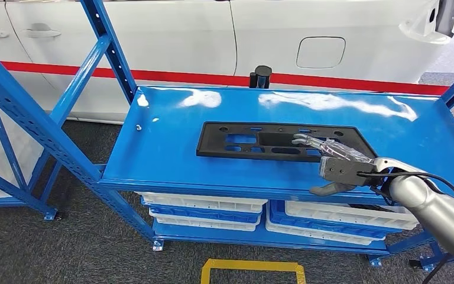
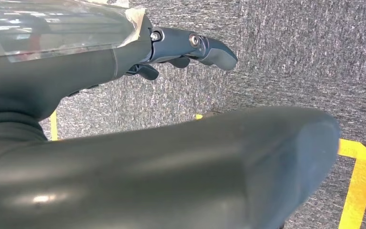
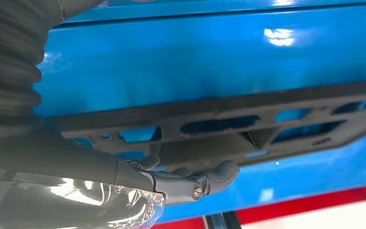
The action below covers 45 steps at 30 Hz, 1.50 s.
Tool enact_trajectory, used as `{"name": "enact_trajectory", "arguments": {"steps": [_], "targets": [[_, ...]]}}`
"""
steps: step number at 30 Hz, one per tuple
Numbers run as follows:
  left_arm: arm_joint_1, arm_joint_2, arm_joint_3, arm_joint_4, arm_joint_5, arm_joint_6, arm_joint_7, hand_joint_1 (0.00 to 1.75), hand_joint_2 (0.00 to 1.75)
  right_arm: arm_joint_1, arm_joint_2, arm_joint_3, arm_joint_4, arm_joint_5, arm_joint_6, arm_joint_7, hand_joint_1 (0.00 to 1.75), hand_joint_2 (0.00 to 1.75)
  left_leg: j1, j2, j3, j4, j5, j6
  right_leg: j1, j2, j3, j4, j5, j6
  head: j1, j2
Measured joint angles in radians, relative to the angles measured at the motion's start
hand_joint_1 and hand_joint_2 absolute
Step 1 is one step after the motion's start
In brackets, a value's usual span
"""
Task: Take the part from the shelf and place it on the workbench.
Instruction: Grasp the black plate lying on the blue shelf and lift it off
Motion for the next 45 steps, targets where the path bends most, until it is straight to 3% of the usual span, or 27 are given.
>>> {"name": "enact_trajectory", "arguments": {"steps": [9,18,28,39,45], "targets": [[0.000,-0.001,0.000,0.000,-0.002,-0.001,0.001,0.00,0.00,-0.026,0.059,0.054,0.135,0.034,-0.037,-0.035,0.00,1.75,0.000,0.000,0.000,0.000,0.000,0.000,0.000,0.000,0.000,0.000,0.000,0.000,0.000,0.000],[0.000,-0.002,0.000,0.000,-0.020,-0.001,0.001,0.00,0.00,-0.056,0.124,0.090,0.263,0.153,-0.165,-0.074,0.00,1.75,0.000,0.000,0.001,0.000,0.000,0.000,0.000,0.000,0.001,0.000,0.001,0.001,0.000,0.000],[0.000,-0.002,0.000,0.000,-0.029,0.001,0.001,0.00,0.00,-0.043,0.152,0.099,0.321,0.223,-0.271,-0.098,0.00,1.75,0.000,0.000,0.002,0.001,0.000,0.000,0.000,0.000,-0.006,0.000,0.001,0.001,0.000,0.000],[0.000,-0.002,0.000,0.000,-0.045,0.009,0.002,0.00,0.00,0.013,0.168,0.015,0.328,0.356,-0.365,-0.107,0.00,1.75,0.000,0.000,0.002,0.001,0.000,0.000,0.000,0.000,-0.006,0.000,0.001,0.001,0.000,0.000],[0.000,-0.002,-0.003,0.000,-0.060,0.011,0.002,0.00,0.00,0.087,0.172,-0.049,0.316,0.448,-0.506,-0.107,0.00,1.75,0.000,0.000,0.002,0.001,0.000,0.000,0.000,0.000,-0.002,0.000,0.001,0.001,0.000,0.000]]}}
